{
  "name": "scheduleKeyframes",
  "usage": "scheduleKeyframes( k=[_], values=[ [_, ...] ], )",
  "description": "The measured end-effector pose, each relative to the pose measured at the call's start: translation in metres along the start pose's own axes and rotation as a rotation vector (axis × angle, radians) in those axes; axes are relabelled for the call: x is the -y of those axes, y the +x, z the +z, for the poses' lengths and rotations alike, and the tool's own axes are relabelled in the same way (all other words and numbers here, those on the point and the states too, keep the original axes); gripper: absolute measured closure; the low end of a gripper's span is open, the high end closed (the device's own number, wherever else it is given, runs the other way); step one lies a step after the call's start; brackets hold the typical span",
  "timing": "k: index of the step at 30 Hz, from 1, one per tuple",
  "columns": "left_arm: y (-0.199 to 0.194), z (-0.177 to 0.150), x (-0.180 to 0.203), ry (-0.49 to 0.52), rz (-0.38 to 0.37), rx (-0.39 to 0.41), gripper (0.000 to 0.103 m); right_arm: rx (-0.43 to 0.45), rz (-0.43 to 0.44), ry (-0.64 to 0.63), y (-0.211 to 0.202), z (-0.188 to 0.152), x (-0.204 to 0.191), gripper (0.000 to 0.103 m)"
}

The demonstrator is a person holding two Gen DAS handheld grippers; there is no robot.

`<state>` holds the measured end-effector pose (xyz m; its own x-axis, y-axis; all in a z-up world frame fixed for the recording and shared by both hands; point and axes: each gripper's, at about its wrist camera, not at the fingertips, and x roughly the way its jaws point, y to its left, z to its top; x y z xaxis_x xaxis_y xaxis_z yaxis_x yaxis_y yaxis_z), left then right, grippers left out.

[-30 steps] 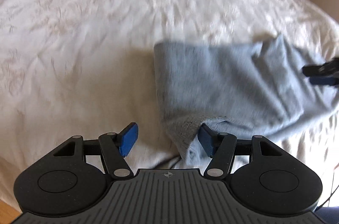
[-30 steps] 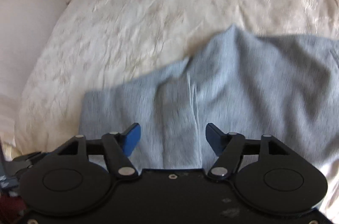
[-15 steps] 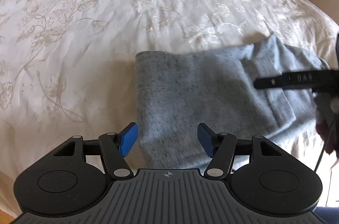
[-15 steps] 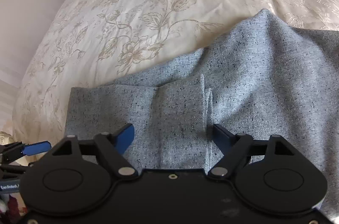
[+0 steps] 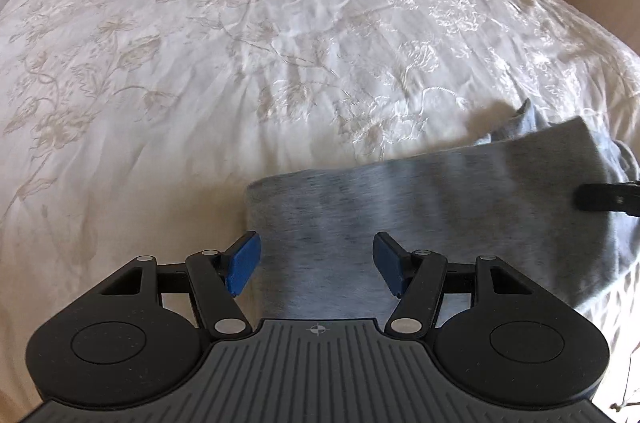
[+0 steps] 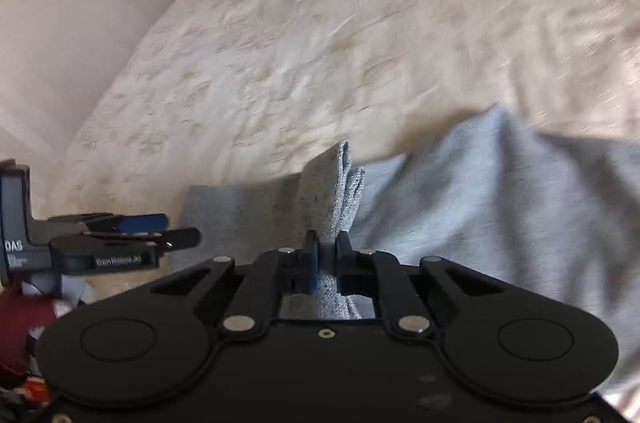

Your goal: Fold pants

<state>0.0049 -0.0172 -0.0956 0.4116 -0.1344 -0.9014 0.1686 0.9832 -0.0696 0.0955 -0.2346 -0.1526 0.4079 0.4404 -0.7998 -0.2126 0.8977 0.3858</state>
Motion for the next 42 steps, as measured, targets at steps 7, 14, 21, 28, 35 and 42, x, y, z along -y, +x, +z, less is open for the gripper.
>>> scheduleKeyframes(
  k=[7,14,21,28,35,42],
  values=[
    [0.052,-0.019,-0.004,-0.013,0.041,-0.141,0.035,-0.104,-0.165,-0.005,0.042,-0.007,0.03,0.076],
    [0.027,-0.022,-0.015,-0.066,0.063,-0.041,0.035,0.127,-0.207,-0.178,0.015,-0.013,-0.004,0.037],
    [0.052,0.003,-0.033,-0.14,0.079,-0.053,0.026,0.08,-0.151,-0.332,0.069,-0.021,-0.029,0.037],
    [0.067,0.003,-0.041,-0.124,0.046,-0.096,0.012,-0.054,-0.152,-0.259,0.109,-0.014,-0.025,0.0],
    [0.072,-0.005,-0.04,-0.093,0.02,-0.099,0.0,-0.064,-0.194,-0.253,0.119,-0.014,-0.032,0.0],
    [0.071,-0.011,-0.04,-0.105,0.03,-0.029,0.0,-0.027,-0.259,-0.289,0.131,-0.019,-0.039,0.0]
  ],
)
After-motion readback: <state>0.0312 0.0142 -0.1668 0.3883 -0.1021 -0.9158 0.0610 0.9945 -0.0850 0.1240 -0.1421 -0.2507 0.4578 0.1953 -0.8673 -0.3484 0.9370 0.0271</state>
